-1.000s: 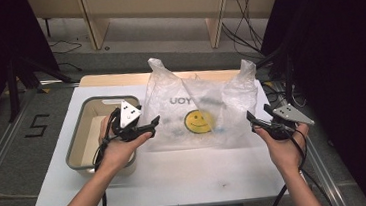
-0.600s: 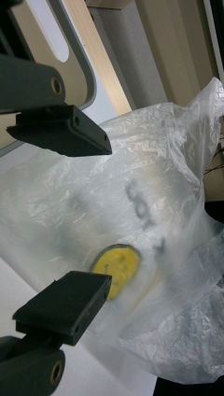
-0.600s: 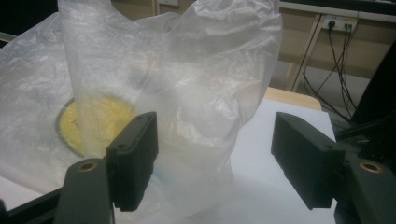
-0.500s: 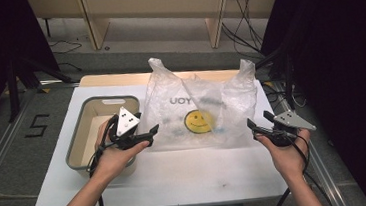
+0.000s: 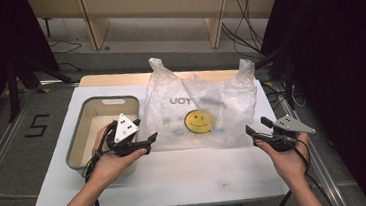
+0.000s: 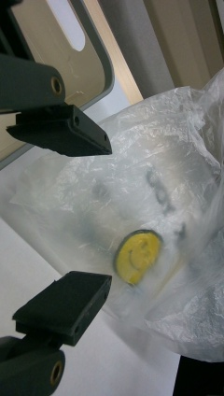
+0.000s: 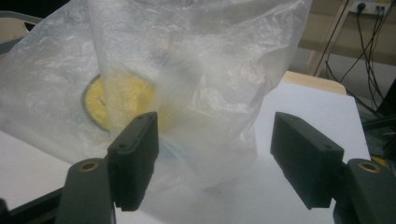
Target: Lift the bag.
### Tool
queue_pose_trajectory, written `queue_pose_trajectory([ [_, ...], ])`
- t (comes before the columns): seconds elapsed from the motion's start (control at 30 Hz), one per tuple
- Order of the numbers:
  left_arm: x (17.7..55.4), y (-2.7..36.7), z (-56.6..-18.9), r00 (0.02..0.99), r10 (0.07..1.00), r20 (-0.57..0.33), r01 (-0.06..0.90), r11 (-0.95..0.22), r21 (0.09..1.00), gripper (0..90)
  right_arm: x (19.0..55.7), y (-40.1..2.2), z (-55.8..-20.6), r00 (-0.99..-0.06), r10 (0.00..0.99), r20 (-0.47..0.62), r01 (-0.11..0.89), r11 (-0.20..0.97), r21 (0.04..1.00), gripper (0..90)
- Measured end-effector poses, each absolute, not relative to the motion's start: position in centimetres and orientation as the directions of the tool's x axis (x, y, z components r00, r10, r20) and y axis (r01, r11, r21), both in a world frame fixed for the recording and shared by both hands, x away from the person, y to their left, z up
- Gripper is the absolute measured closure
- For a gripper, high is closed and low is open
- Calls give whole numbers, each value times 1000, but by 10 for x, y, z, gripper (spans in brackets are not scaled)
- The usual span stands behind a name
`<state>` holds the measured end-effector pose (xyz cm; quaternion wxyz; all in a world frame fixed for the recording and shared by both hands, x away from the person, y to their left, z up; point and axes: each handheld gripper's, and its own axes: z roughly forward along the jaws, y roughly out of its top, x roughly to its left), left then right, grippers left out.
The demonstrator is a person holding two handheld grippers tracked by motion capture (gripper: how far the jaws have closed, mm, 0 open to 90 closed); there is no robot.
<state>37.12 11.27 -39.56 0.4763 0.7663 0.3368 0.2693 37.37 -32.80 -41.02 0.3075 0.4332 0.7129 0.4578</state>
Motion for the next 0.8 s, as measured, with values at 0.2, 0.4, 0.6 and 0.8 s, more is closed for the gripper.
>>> queue_pose_trajectory([
  [0.2, 368, 112, -398, 638, 765, 88, 265, -325, 908, 311, 372, -327, -414, -448, 893, -35, 349, 210, 913, 333],
  [0.4, 366, 113, -403, 645, 759, 88, 273, -337, 901, 311, 370, -328, -416, -450, 893, -29, 359, 211, 909, 333],
  [0.6, 363, 114, -406, 654, 751, 94, 274, -351, 895, 310, 366, -331, -419, -455, 890, -29, 368, 218, 904, 332],
  [0.8, 361, 116, -409, 657, 748, 94, 280, -358, 891, 310, 362, -332, -422, -460, 888, -21, 381, 218, 899, 332],
])
